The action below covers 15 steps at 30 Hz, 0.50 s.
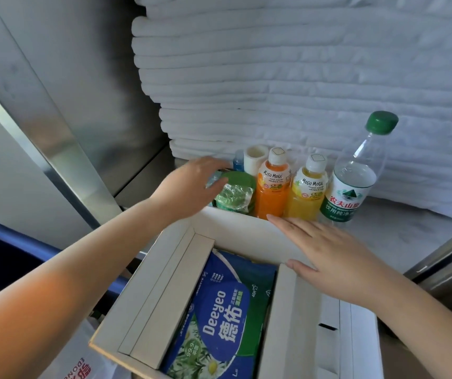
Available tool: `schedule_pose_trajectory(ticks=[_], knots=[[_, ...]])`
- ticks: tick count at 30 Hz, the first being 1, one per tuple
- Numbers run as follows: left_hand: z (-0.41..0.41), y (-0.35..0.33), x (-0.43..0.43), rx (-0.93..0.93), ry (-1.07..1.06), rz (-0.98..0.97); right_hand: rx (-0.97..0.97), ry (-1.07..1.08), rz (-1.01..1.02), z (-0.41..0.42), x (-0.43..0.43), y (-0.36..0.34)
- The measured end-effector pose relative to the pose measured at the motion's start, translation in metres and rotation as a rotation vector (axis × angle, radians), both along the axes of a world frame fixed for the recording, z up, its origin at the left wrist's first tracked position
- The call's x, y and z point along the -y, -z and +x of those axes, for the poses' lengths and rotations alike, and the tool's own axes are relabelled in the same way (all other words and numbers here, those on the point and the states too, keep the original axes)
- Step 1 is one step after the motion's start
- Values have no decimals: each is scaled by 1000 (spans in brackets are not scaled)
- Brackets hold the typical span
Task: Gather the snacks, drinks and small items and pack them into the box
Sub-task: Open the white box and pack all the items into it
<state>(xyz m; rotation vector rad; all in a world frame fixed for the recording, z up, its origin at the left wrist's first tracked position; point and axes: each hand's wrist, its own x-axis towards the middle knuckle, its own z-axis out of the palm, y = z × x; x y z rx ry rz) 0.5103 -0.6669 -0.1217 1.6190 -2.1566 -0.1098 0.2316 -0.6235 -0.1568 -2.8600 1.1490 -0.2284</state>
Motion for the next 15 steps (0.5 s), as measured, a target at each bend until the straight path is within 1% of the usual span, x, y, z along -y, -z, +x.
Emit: schedule_pose_trajectory(ticks=[2, 6, 8, 12, 15], knots=[[-6, -3, 27, -7, -44, -17, 7, 6, 6, 0, 0, 0], [-16, 1, 73, 27, -112, 59, 28, 13, 19, 0, -2, 1], [-20, 6, 89, 78, -134, 76, 39, 14, 25, 0, -2, 1], [-27, 16, 107, 192, -169, 42, 55, 15, 46, 0, -1, 1], [-27, 22, 111, 208, -171, -16, 70, 12, 67, 0, 0, 0]])
